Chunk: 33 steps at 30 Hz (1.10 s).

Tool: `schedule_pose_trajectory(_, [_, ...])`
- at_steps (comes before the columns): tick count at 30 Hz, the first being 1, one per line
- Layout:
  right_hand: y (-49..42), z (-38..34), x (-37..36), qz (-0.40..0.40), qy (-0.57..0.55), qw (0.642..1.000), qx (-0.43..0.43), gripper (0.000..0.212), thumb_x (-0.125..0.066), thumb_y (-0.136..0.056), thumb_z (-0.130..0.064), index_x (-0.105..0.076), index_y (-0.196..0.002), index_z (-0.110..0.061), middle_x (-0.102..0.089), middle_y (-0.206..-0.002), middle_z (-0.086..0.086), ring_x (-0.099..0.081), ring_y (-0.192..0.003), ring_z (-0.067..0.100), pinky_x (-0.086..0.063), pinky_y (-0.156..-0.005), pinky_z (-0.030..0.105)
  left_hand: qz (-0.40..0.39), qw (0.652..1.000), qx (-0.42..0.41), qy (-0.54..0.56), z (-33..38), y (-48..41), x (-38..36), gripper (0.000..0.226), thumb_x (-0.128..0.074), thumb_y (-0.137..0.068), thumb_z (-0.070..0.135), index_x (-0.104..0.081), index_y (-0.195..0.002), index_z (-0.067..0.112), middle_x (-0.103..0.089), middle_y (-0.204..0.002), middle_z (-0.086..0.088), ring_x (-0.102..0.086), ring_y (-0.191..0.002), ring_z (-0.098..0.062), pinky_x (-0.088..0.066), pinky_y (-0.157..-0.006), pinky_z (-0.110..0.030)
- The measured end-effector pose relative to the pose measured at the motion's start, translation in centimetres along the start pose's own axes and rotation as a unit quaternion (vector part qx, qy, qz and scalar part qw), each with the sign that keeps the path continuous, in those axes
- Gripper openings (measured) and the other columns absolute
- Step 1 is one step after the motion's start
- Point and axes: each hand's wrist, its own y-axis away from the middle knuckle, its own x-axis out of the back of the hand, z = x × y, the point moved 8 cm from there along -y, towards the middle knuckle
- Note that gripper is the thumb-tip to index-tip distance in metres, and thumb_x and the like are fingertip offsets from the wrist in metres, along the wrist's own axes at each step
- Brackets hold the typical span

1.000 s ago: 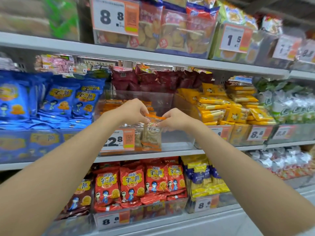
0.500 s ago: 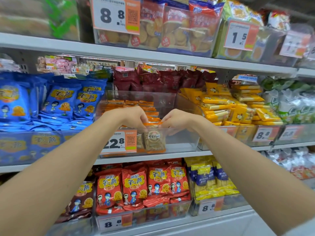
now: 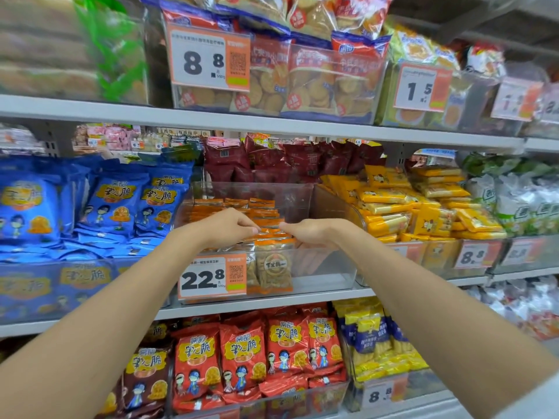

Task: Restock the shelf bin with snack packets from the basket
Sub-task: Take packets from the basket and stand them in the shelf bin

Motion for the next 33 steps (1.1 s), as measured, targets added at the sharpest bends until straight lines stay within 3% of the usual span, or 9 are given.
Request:
schedule_pose_trajectory(6, [-0.7, 0.0, 1.6, 0.122, -0.074, 0.990, -0.013, 0.068, -0.009, -0.103, -0.054, -0.016, -0.155, -0.011, -0.019, -0.161, 0.011, -0.025, -0.145, 0.031, -0.027, -0.116, 0.042, 0.039, 0.999, -0.007, -0.012, -0.3, 0.2, 0.3, 0.030, -0.048, -0.101, 0.026, -0.064, -0.126, 0.023, -0.056, -0.137, 0.003, -0.052, -0.124, -0.016, -0.040, -0.103, -0.032])
schedule_pose_trajectory(11, [-1.2, -0.5, -0.7, -0.083, -0.297, 0.951, 0.010, 0.084, -0.008, -0.095, -0.068, -0.011, -0.155, -0.009, -0.018, -0.161, 0.009, -0.030, -0.143, 0.026, -0.049, -0.083, 0.034, 0.056, 0.998, -0.008, -0.030, -0.5, 0.1, 0.0, 0.031, -0.044, -0.102, 0.022, -0.063, -0.126, 0.021, -0.055, -0.138, 0.003, -0.049, -0.127, -0.015, -0.039, -0.106, -0.033])
schedule_pose_trajectory(13, [-1.5, 0.3, -0.5, -0.075, -0.275, 0.959, -0.006, 0.088, -0.009, -0.094, -0.070, -0.014, -0.155, -0.007, -0.026, -0.158, 0.012, -0.035, -0.141, 0.029, -0.053, -0.075, 0.036, 0.059, 0.998, -0.008, -0.030, -0.6, 0.3, 0.1, 0.030, -0.044, -0.102, 0.021, -0.063, -0.126, 0.022, -0.054, -0.140, 0.002, -0.048, -0.128, -0.015, -0.039, -0.107, -0.034])
schedule_pose_trajectory(17, [-1.6, 1.4, 1.0, 0.063, -0.075, 0.995, -0.021, 0.087, -0.010, -0.096, -0.067, -0.039, -0.144, 0.000, -0.050, -0.142, 0.016, -0.047, -0.131, 0.032, -0.042, -0.105, 0.040, 0.065, 0.997, -0.006, -0.034, -0.5, 0.6, 0.1, 0.029, -0.046, -0.102, 0.022, -0.065, -0.124, 0.022, -0.054, -0.139, 0.002, -0.050, -0.125, -0.015, -0.041, -0.104, -0.033])
schedule_pose_trajectory(20, [-0.4, 0.7, 0.1, 0.008, -0.074, 0.997, 0.020, 0.092, -0.012, -0.094, -0.070, -0.052, -0.131, 0.004, -0.058, -0.132, 0.015, -0.060, -0.112, 0.023, -0.049, -0.089, 0.032, 0.081, 0.996, -0.004, -0.042, 0.0, 0.9, 0.2, 0.028, -0.046, -0.101, 0.025, -0.066, -0.121, 0.023, -0.060, -0.132, 0.001, -0.060, -0.107, -0.014, -0.047, -0.089, -0.029])
schedule_pose_trajectory(23, [0.3, 0.9, 2.2, 0.142, -0.087, 0.983, 0.076, 0.079, -0.018, -0.100, -0.059, -0.068, -0.103, 0.002, -0.071, -0.091, 0.011, -0.068, -0.080, 0.022, -0.054, -0.079, 0.037, 0.141, 0.989, -0.005, -0.046, 0.9, 1.8, 0.8, 0.027, -0.046, -0.101, 0.025, -0.066, -0.119, 0.023, -0.063, -0.127, 0.000, -0.060, -0.110, -0.018, -0.049, -0.090, -0.034])
schedule_pose_trajectory(27, [5.3, 3.4, 4.2, 0.424, -0.102, 0.877, 0.199, 0.041, -0.039, -0.100, -0.033, -0.067, -0.084, -0.008, -0.069, -0.078, 0.005, -0.064, -0.076, 0.023, -0.050, -0.069, 0.038, 0.288, 0.954, -0.055, -0.064, 4.8, 4.3, 1.6, 0.023, -0.047, -0.095, 0.022, -0.069, -0.098, 0.026, -0.068, -0.103, 0.008, -0.060, -0.093, -0.014, -0.050, -0.079, -0.033])
schedule_pose_trajectory(30, [9.8, 6.7, 3.2, 0.485, -0.132, 0.827, 0.252, 0.020, -0.047, -0.099, -0.022, -0.066, -0.096, -0.016, -0.066, -0.081, -0.005, -0.059, -0.075, 0.010, -0.045, -0.063, 0.030, 0.312, 0.941, -0.117, -0.062, 9.3, 5.7, -0.7, 0.017, -0.049, -0.089, 0.019, -0.064, -0.082, 0.025, -0.062, -0.079, 0.010, -0.057, -0.076, -0.016, -0.044, -0.063, -0.031])
schedule_pose_trajectory(33, [12.2, 11.2, 1.5, 0.496, -0.123, 0.824, 0.248, 0.013, -0.053, -0.096, -0.020, -0.062, -0.104, -0.019, -0.063, -0.083, -0.009, -0.058, -0.075, 0.006, -0.044, -0.063, 0.022, 0.254, 0.951, -0.166, -0.057, 13.5, 5.5, -6.1, 0.015, -0.051, -0.086, 0.021, -0.062, -0.078, 0.026, -0.062, -0.077, 0.011, -0.058, -0.075, -0.016, -0.048, -0.063, -0.034])
